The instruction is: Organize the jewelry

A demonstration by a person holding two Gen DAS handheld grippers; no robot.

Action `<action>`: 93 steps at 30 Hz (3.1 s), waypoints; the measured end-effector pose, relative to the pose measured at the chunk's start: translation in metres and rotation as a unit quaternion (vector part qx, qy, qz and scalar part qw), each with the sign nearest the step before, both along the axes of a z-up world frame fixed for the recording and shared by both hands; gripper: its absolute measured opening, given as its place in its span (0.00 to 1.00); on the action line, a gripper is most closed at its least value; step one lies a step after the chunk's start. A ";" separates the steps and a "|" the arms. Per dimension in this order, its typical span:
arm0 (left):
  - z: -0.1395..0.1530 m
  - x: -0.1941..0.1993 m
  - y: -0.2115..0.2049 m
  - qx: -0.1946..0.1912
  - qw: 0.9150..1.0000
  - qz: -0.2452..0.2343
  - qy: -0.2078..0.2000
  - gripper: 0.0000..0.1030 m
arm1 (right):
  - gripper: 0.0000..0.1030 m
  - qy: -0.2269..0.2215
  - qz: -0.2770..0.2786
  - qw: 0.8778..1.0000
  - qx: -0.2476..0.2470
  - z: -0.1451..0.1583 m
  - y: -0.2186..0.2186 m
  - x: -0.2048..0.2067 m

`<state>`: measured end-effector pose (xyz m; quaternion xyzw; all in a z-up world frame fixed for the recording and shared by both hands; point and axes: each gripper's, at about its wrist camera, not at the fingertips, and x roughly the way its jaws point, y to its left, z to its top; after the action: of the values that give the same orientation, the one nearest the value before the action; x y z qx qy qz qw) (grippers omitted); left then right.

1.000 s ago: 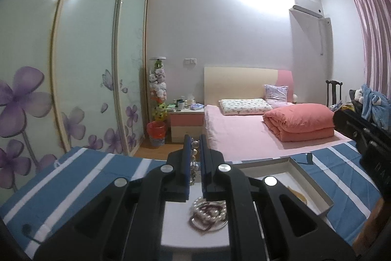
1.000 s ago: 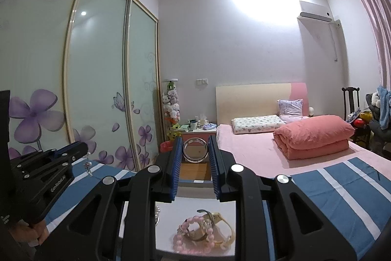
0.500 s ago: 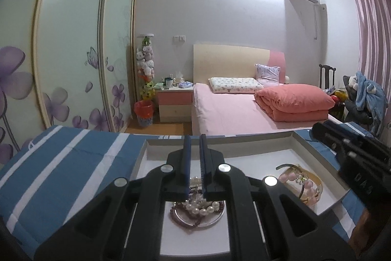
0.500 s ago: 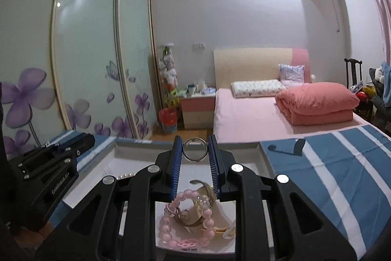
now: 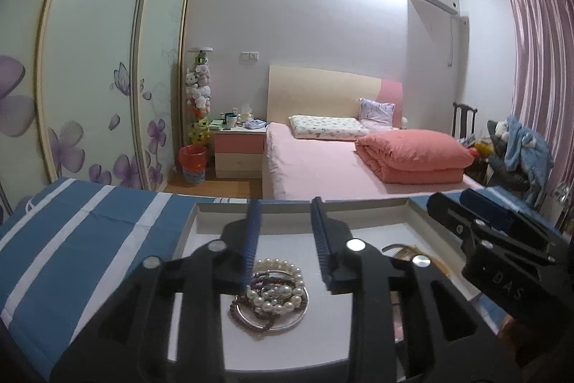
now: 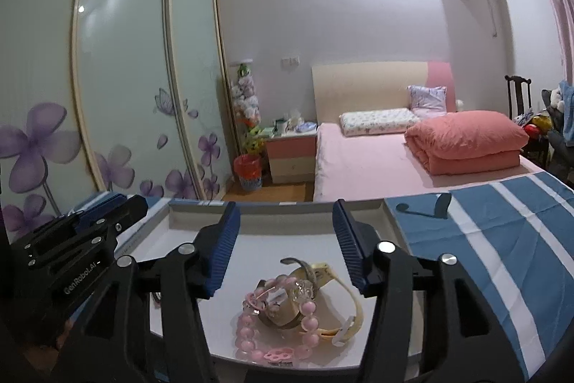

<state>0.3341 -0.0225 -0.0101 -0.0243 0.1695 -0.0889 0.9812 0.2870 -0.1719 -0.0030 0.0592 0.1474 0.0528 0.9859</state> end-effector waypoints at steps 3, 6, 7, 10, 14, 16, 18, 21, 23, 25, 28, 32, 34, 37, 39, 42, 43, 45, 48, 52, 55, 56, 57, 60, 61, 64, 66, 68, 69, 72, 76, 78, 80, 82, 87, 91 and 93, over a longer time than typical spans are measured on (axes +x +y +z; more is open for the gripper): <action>0.013 -0.005 0.011 -0.018 1.000 0.006 -0.002 0.30 | 0.53 -0.013 -0.005 1.000 0.013 0.012 -0.006 -0.011; 0.029 -0.018 0.029 -0.036 0.999 0.021 -0.012 0.39 | 0.53 -0.029 -0.010 0.999 0.021 0.023 -0.015 -0.025; 0.035 -0.025 0.037 -0.039 0.999 0.029 -0.016 0.41 | 0.53 -0.035 -0.011 0.999 0.025 0.027 -0.017 -0.033; 0.046 -0.044 0.055 -0.042 0.998 0.045 -0.020 0.45 | 0.57 -0.042 -0.011 0.999 0.029 0.035 -0.022 -0.047; 0.052 -0.077 0.071 -0.033 0.997 0.063 -0.026 0.54 | 0.63 -0.050 -0.013 0.998 0.022 0.044 -0.021 -0.077; 0.053 -0.097 0.078 -0.025 0.997 0.072 -0.030 0.63 | 0.73 -0.056 -0.015 0.998 0.017 0.048 -0.020 -0.094; 0.053 -0.120 0.084 -0.020 0.996 0.081 -0.036 0.71 | 0.81 -0.064 -0.017 0.998 0.016 0.052 -0.019 -0.109; 0.054 -0.145 0.087 -0.011 0.995 0.093 -0.043 0.84 | 0.92 -0.073 -0.017 0.997 0.018 0.058 -0.018 -0.129; 0.053 -0.162 0.088 -0.003 0.994 0.099 -0.047 0.90 | 0.97 -0.073 -0.014 0.997 0.022 0.060 -0.016 -0.138; 0.052 -0.178 0.085 0.007 0.994 0.099 -0.051 0.95 | 0.98 -0.069 -0.010 0.997 0.026 0.060 -0.014 -0.145; 0.048 -0.197 0.078 0.025 0.993 0.100 -0.056 0.96 | 0.98 -0.057 -0.005 0.998 0.028 0.056 -0.012 -0.153; 0.041 -0.212 0.072 0.033 0.994 0.095 -0.049 0.96 | 0.98 -0.039 -0.011 0.999 0.014 0.043 -0.006 -0.163; 0.035 -0.217 0.069 0.032 0.995 0.089 -0.039 0.96 | 0.98 -0.030 -0.015 0.999 0.005 0.037 -0.004 -0.168; 0.026 -0.221 0.064 0.034 0.995 0.084 -0.029 0.96 | 0.98 -0.018 -0.024 1.000 -0.008 0.024 -0.003 -0.173; 0.019 -0.225 0.060 0.040 0.996 0.080 -0.024 0.96 | 0.98 -0.013 -0.032 0.999 -0.017 0.015 -0.001 -0.174; 0.011 -0.230 0.055 0.050 0.995 0.078 -0.030 0.96 | 0.98 -0.016 -0.043 0.999 -0.029 0.004 0.003 -0.182; 0.010 -0.232 0.053 0.053 0.995 0.077 -0.034 0.96 | 0.98 -0.017 -0.043 0.998 -0.031 0.002 0.006 -0.185; 0.009 -0.236 0.050 0.058 0.995 0.073 -0.042 0.96 | 0.98 -0.019 -0.040 0.998 -0.039 -0.004 0.010 -0.190; 0.009 -0.238 0.048 0.061 0.995 0.070 -0.046 0.96 | 0.98 -0.023 -0.035 0.998 -0.042 -0.006 0.014 -0.194; 0.009 -0.240 0.050 0.058 0.995 0.072 -0.045 0.96 | 0.98 -0.025 -0.034 0.998 -0.038 -0.005 0.013 -0.196; 0.009 -0.240 0.051 0.055 0.995 0.073 -0.043 0.96 | 0.98 -0.023 -0.036 0.998 -0.036 -0.006 0.013 -0.197; 0.010 -0.239 0.052 0.054 0.995 0.073 -0.042 0.96 | 0.98 -0.022 -0.036 0.998 -0.035 -0.006 0.013 -0.197; 0.010 -0.239 0.052 0.053 0.995 0.072 -0.042 0.96 | 0.98 -0.021 -0.037 0.998 -0.035 -0.007 0.014 -0.197; 0.010 -0.239 0.051 0.053 0.995 0.071 -0.040 0.96 | 0.98 -0.020 -0.036 0.999 -0.034 -0.006 0.014 -0.197; 0.010 -0.239 0.051 0.052 0.995 0.070 -0.040 0.96 | 0.98 -0.020 -0.036 0.999 -0.034 -0.006 0.014 -0.197; 0.010 -0.238 0.050 0.052 0.996 0.069 -0.038 0.96 | 0.98 -0.019 -0.036 0.999 -0.033 -0.006 0.014 -0.197; 0.010 -0.238 0.050 0.052 0.996 0.068 -0.038 0.96 | 0.98 -0.018 -0.036 0.999 -0.032 -0.006 0.013 -0.196; 0.010 -0.238 0.049 0.052 0.996 0.068 -0.037 0.96 | 0.98 -0.017 -0.035 0.999 -0.030 -0.006 0.012 -0.196; 0.009 -0.238 0.049 0.052 0.996 0.068 -0.037 0.96 | 0.98 -0.016 -0.035 0.999 -0.029 -0.006 0.012 -0.196; 0.009 -0.238 0.048 0.052 0.996 0.067 -0.036 0.96 | 0.98 -0.014 -0.035 0.999 -0.028 -0.006 0.012 -0.194; 0.008 -0.238 0.048 0.051 0.996 0.067 -0.035 0.96 | 0.98 -0.013 -0.034 0.999 -0.027 -0.006 0.012 -0.194; 0.008 -0.238 0.048 0.052 0.996 0.067 -0.035 0.96 | 0.98 -0.012 -0.034 0.999 -0.027 -0.006 0.012 -0.194; 0.008 -0.238 0.047 0.052 0.996 0.066 -0.034 0.96 | 0.98 -0.012 -0.034 0.999 -0.027 -0.006 0.012 -0.194; 0.007 -0.238 0.047 0.051 0.996 0.066 -0.033 0.96 | 0.98 -0.012 -0.034 0.999 -0.027 -0.006 0.013 -0.194; 0.006 -0.236 0.047 0.048 0.996 0.064 -0.028 0.96 | 0.98 -0.012 -0.034 0.999 -0.027 -0.006 0.013 -0.194; 0.006 -0.236 0.046 0.047 0.996 0.064 -0.028 0.96 | 0.98 -0.012 -0.034 0.999 -0.027 -0.006 0.013 -0.194; 0.006 -0.236 0.046 0.047 0.996 0.064 -0.028 0.96 | 0.98 -0.011 -0.033 0.999 -0.027 -0.007 0.015 -0.194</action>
<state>0.0983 0.0238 -0.0040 0.0141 0.1443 -0.0187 0.9893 0.0926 -0.1573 -0.0099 0.0364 0.1355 0.0172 0.9900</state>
